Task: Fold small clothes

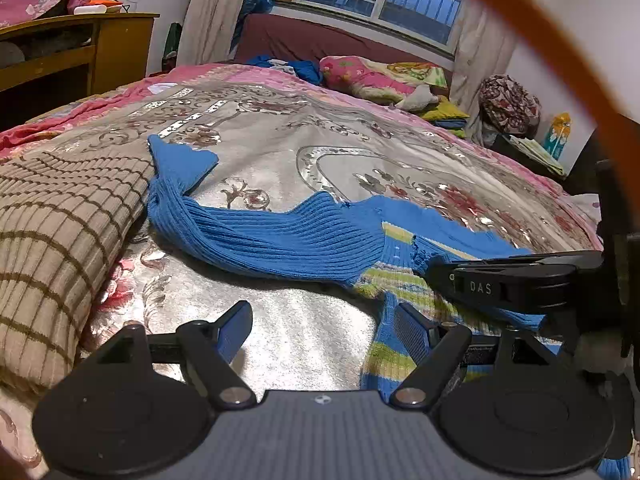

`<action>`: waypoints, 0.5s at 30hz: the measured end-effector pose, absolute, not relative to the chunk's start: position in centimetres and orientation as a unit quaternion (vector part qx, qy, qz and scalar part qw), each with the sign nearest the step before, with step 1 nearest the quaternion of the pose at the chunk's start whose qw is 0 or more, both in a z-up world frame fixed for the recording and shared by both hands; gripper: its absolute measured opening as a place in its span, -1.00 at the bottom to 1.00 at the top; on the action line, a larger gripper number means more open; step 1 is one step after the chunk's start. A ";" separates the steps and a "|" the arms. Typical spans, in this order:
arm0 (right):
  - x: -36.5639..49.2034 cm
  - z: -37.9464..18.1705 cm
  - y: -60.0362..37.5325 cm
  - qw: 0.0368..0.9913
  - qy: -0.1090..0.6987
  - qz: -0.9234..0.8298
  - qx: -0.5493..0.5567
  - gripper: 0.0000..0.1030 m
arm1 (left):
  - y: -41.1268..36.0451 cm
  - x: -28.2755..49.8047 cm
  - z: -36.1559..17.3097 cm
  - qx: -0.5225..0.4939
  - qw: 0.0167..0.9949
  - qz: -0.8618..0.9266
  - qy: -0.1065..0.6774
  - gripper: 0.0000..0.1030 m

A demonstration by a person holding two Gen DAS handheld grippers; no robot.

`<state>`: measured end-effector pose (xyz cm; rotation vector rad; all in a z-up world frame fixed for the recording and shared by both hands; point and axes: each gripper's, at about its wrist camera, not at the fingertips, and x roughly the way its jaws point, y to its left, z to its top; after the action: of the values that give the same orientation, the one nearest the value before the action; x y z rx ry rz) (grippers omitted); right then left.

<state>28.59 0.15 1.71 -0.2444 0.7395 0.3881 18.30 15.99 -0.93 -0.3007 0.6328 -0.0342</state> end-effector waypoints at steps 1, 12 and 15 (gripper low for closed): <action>28.6 1.7 0.2 0.907 0.357 0.188 -0.119 -0.88 | 16.0 18.4 -0.9 -0.148 0.939 -0.016 0.310 0.61; 28.7 1.9 0.2 0.910 0.353 0.187 -0.114 -0.88 | 16.3 18.4 -0.9 -0.150 0.939 -0.016 0.308 0.61; 28.7 1.9 0.2 0.910 0.353 0.188 -0.113 -0.88 | 16.4 18.5 -0.9 -0.149 0.939 -0.016 0.308 0.61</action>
<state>28.66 0.23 1.90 -0.2329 0.7280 0.3869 18.45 16.35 -0.93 -0.3036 0.6296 -0.0330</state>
